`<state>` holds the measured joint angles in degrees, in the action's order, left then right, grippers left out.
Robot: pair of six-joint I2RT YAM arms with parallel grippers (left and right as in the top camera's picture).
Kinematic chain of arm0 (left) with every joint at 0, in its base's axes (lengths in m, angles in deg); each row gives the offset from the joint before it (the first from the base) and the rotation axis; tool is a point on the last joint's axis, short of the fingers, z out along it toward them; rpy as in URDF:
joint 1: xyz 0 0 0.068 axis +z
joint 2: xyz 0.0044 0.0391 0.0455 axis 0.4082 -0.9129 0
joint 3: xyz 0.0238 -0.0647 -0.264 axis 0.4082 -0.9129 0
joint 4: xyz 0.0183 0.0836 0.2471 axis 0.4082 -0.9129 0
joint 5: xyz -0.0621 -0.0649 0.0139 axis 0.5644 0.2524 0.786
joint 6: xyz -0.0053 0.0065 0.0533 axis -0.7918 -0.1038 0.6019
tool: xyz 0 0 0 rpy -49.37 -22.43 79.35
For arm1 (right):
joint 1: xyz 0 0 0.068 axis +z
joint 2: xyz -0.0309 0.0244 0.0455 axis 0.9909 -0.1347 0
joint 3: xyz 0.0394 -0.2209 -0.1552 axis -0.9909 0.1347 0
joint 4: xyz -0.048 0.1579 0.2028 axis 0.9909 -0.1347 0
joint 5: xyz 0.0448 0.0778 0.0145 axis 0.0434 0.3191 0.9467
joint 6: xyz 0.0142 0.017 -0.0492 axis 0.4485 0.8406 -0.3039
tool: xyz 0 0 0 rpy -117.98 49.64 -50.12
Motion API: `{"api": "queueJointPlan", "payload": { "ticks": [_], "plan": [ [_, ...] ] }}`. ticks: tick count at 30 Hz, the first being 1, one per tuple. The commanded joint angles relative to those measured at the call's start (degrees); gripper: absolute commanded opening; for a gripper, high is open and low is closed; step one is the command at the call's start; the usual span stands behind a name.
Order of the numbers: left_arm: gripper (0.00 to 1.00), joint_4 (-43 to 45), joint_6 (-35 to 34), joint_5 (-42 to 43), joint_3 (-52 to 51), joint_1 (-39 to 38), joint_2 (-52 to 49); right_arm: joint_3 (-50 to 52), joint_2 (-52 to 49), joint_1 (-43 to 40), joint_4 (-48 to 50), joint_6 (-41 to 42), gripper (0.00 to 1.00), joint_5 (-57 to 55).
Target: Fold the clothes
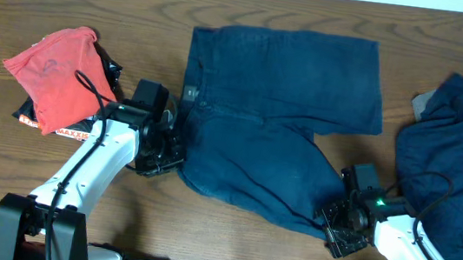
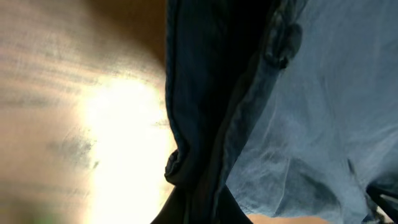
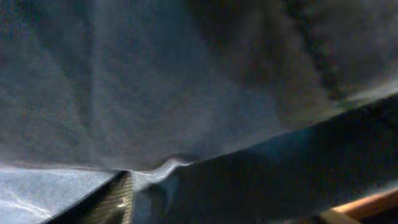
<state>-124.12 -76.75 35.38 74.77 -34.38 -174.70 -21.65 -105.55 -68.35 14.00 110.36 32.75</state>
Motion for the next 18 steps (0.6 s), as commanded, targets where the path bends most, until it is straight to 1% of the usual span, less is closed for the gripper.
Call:
{"api": "queueJointPlan", "payload": {
  "ticks": [1,7,10,18],
  "plan": [
    [0.06,-2.4,0.3,-1.9,0.3,0.3,0.4,3.7,-1.3,-0.1,1.8,2.7,0.51,-4.5],
    [0.06,-5.6,0.3,-5.8,0.3,0.4,0.6,3.7,-1.3,-0.1,4.5,2.8,0.5,-6.2],
    [0.06,-6.2,0.3,-7.0,0.3,1.1,1.0,3.7,-1.3,-0.1,5.4,2.8,0.53,-7.5],
    [0.06,-7.2,0.4,-7.2,0.3,6.5,2.6,3.7,-1.3,-0.1,5.3,2.8,0.53,-9.2]
  ]
}}
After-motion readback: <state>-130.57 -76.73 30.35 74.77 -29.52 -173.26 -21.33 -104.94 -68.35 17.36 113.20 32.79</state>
